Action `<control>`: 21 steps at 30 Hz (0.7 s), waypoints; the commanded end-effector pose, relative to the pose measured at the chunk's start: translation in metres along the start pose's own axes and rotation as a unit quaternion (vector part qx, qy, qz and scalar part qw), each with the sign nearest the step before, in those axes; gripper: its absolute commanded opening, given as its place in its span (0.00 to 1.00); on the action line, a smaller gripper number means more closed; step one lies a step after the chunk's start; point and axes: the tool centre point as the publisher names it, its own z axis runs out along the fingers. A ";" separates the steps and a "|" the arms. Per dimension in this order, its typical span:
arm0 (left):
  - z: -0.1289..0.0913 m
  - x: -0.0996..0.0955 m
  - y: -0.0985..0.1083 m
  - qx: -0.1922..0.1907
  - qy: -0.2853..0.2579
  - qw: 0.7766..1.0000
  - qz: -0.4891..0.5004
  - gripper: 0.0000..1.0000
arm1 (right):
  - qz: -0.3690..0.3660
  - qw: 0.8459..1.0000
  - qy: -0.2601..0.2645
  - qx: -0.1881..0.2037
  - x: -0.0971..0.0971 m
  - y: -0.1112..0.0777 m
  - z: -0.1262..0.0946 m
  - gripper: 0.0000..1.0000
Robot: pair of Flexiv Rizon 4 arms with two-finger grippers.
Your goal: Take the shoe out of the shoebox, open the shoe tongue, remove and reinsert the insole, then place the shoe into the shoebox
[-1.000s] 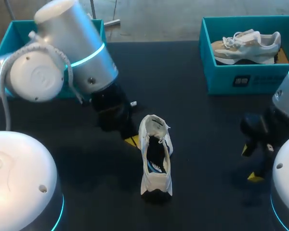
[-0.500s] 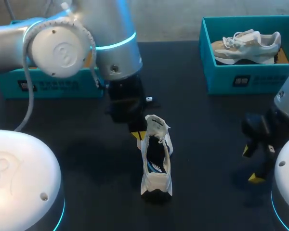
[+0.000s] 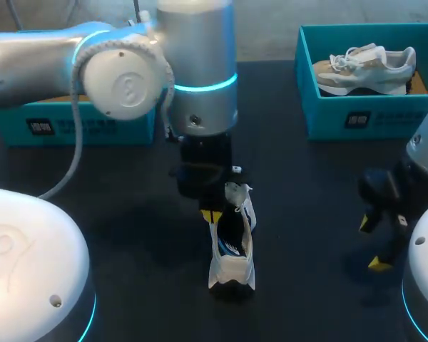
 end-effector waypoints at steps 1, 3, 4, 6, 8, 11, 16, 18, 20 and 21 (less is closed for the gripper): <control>0.002 -0.011 0.008 0.008 0.062 0.998 0.004 0.00 | 0.000 1.000 -0.002 0.001 0.001 0.000 0.001 1.00; 0.002 -0.011 0.008 0.008 0.062 0.998 0.004 0.00 | 0.000 1.000 -0.002 0.001 0.001 0.000 0.001 1.00; 0.002 -0.011 0.008 0.008 0.062 0.998 0.004 0.00 | 0.000 1.000 -0.002 0.001 0.001 0.000 0.001 1.00; 0.002 -0.011 0.008 0.008 0.062 0.998 0.004 0.00 | 0.000 1.000 -0.002 0.001 0.001 0.000 0.001 1.00; 0.002 -0.011 0.008 0.008 0.062 0.998 0.004 0.00 | 0.000 1.000 -0.002 0.001 0.001 0.000 0.001 1.00; 0.002 -0.011 0.008 0.008 0.062 0.998 0.004 0.00 | 0.000 1.000 -0.002 0.001 0.001 0.000 0.001 1.00; 0.016 -0.011 0.014 0.034 0.072 0.997 0.010 0.00 | 0.000 1.000 -0.002 0.001 0.001 0.000 0.001 1.00; 0.021 -0.010 0.013 0.033 0.074 0.997 0.011 0.00 | 0.000 1.000 -0.002 0.001 0.001 0.000 0.001 1.00; 0.028 -0.008 0.013 0.034 0.072 0.997 0.016 0.00 | 0.000 1.000 -0.002 0.001 0.001 0.000 0.001 1.00; 0.031 -0.008 0.013 0.034 0.066 0.997 0.021 0.00 | 0.000 1.000 -0.002 0.001 0.001 0.000 0.001 1.00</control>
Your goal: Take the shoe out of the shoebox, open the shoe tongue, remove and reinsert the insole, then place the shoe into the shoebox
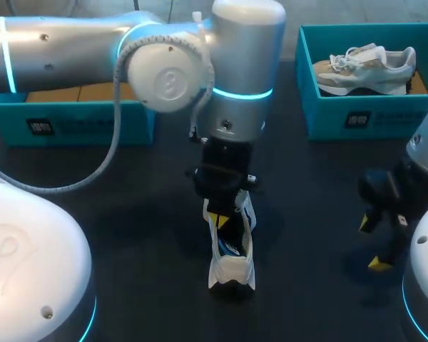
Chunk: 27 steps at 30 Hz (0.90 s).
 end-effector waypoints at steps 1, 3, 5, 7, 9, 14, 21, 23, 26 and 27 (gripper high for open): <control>0.018 -0.003 0.004 0.011 -0.007 1.000 0.012 0.00 | 0.000 1.000 -0.002 0.000 0.001 -0.001 0.001 1.00; 0.026 -0.003 0.005 0.005 -0.005 1.000 0.009 0.00 | 0.000 1.000 -0.002 0.000 0.001 -0.001 0.001 1.00; 0.034 -0.003 0.005 0.014 -0.007 1.000 0.018 0.00 | 0.000 1.000 -0.002 0.000 0.001 -0.001 0.001 1.00; 0.041 -0.004 0.004 0.007 0.000 1.000 0.022 0.00 | 0.000 1.000 -0.002 0.000 0.001 -0.001 0.001 1.00; 0.044 -0.003 0.003 0.009 -0.002 1.000 0.029 0.00 | 0.000 1.000 -0.002 0.000 0.001 -0.001 0.001 1.00; 0.053 -0.006 0.004 0.000 -0.006 0.999 0.034 0.00 | 0.000 1.000 -0.002 0.000 0.001 -0.001 0.001 1.00; 0.053 -0.012 0.007 -0.004 -0.019 0.999 0.044 0.00 | 0.000 1.000 -0.002 0.000 0.001 -0.001 0.001 1.00; 0.054 -0.013 0.007 -0.004 -0.017 0.999 0.044 0.00 | 0.000 1.000 -0.002 0.000 0.001 -0.001 0.001 1.00; 0.063 -0.015 0.008 -0.002 -0.005 0.999 0.046 0.00 | 0.000 1.000 -0.002 0.000 0.001 -0.001 0.001 1.00; 0.067 -0.016 0.009 -0.004 0.001 0.999 0.048 0.00 | 0.000 1.000 -0.002 0.000 0.001 -0.001 0.001 1.00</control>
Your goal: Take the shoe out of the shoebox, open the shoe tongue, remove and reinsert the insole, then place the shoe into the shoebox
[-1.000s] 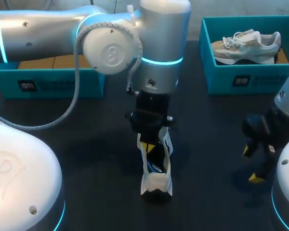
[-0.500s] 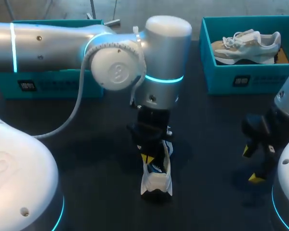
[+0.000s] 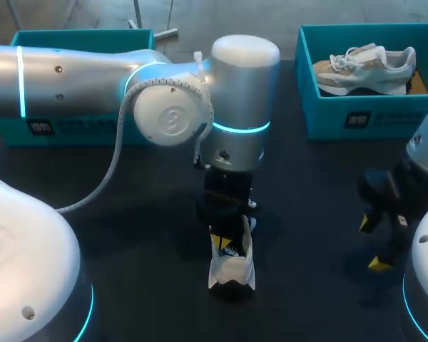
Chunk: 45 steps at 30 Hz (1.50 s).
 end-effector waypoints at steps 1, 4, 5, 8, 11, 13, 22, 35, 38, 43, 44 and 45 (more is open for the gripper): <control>0.014 -0.005 0.004 -0.002 0.015 1.000 0.001 0.00 | 0.000 1.000 -0.002 0.001 0.001 -0.001 0.001 1.00; 0.021 -0.004 0.007 0.005 0.017 1.000 0.000 0.00 | 0.000 1.000 -0.002 0.001 0.001 -0.001 0.001 1.00; 0.022 -0.005 0.008 0.007 0.017 1.000 -0.002 0.00 | 0.000 1.000 -0.002 0.001 0.001 -0.001 0.001 1.00; 0.027 -0.005 0.010 0.012 0.008 1.000 0.004 0.00 | 0.000 1.000 -0.002 0.001 0.001 -0.001 0.001 1.00; 0.032 -0.005 0.012 0.013 0.008 1.000 0.001 0.00 | 0.000 1.000 -0.002 0.001 0.001 -0.001 0.001 1.00; 0.036 -0.006 0.012 0.016 0.007 1.000 0.000 0.00 | 0.000 1.000 -0.002 0.001 0.001 -0.001 0.001 1.00; 0.023 -0.006 0.008 0.006 -0.004 1.000 0.008 0.00 | 0.000 1.000 -0.002 0.001 0.001 -0.001 0.001 1.00; 0.027 -0.003 -0.002 -0.023 0.045 0.998 0.024 0.00 | 0.000 1.000 -0.002 0.001 0.001 -0.001 0.001 1.00; 0.038 -0.002 -0.001 -0.027 0.054 0.998 0.012 0.00 | 0.000 1.000 -0.002 0.001 0.001 -0.001 0.001 1.00; 0.057 -0.002 0.005 -0.025 0.050 0.998 -0.014 0.00 | 0.000 1.000 -0.002 0.001 0.001 -0.001 0.001 1.00; 0.060 -0.003 0.007 -0.028 0.049 0.998 -0.020 0.00 | 0.000 1.000 -0.002 0.001 0.001 -0.001 0.001 1.00; 0.063 -0.003 0.009 -0.028 0.044 0.998 -0.027 0.00 | 0.000 1.000 -0.002 0.001 0.001 -0.001 0.001 1.00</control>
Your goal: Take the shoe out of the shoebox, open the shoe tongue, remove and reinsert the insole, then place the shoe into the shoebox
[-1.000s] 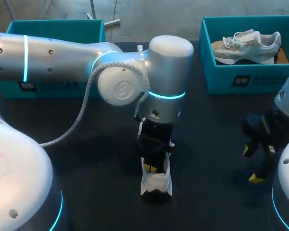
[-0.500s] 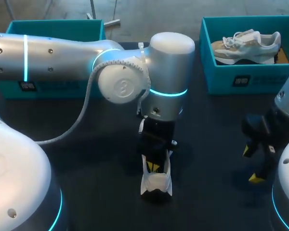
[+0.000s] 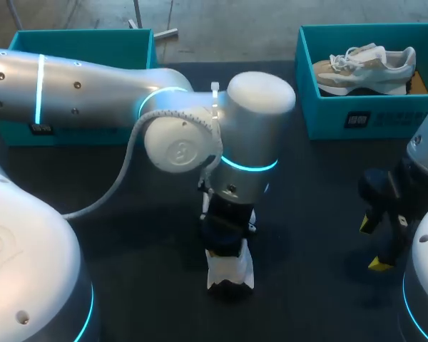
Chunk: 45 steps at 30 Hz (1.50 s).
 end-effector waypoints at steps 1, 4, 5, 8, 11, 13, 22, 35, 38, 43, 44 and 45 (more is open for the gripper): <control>0.021 -0.007 0.009 0.002 -0.011 1.000 -0.017 0.00 | 0.000 1.000 -0.001 0.001 0.001 0.000 0.001 1.00; 0.026 -0.009 0.013 -0.007 -0.032 0.999 -0.043 0.00 | 0.000 1.000 -0.001 0.001 0.001 0.000 0.001 1.00; 0.027 -0.010 0.015 -0.008 -0.038 0.998 -0.051 0.00 | 0.000 1.000 -0.001 0.001 0.001 0.000 0.001 1.00; 0.026 -0.011 0.019 -0.019 -0.052 0.996 -0.072 0.00 | 0.000 1.000 -0.001 0.001 0.001 0.000 0.001 1.00; 0.016 -0.011 0.022 -0.031 -0.063 0.994 -0.087 0.00 | 0.000 1.000 -0.001 0.001 0.001 0.000 0.001 1.00; 0.003 -0.010 0.021 -0.040 -0.071 0.992 -0.092 0.00 | 0.000 1.000 -0.001 0.001 0.001 0.000 0.001 1.00; -0.027 -0.015 0.005 -0.026 -0.079 0.991 -0.102 0.00 | 0.000 1.000 -0.001 0.001 0.001 0.000 0.001 1.00; 0.019 -0.020 0.009 0.004 -0.039 0.990 -0.135 0.00 | 0.000 1.000 -0.001 0.001 0.001 0.000 0.001 1.00; 0.019 -0.015 0.017 0.002 -0.046 0.988 -0.150 0.00 | 0.000 1.000 -0.001 0.001 0.001 0.000 0.001 1.00; -0.007 -0.012 0.016 -0.025 -0.071 0.985 -0.154 0.00 | 0.000 1.000 -0.001 0.001 0.001 0.000 0.001 1.00; -0.014 -0.012 0.015 -0.028 -0.077 0.985 -0.152 0.00 | 0.000 1.000 -0.001 0.001 0.001 0.000 0.001 1.00; -0.020 -0.012 0.012 -0.031 -0.083 0.985 -0.150 0.00 | 0.000 1.000 -0.001 0.001 0.001 0.000 0.001 1.00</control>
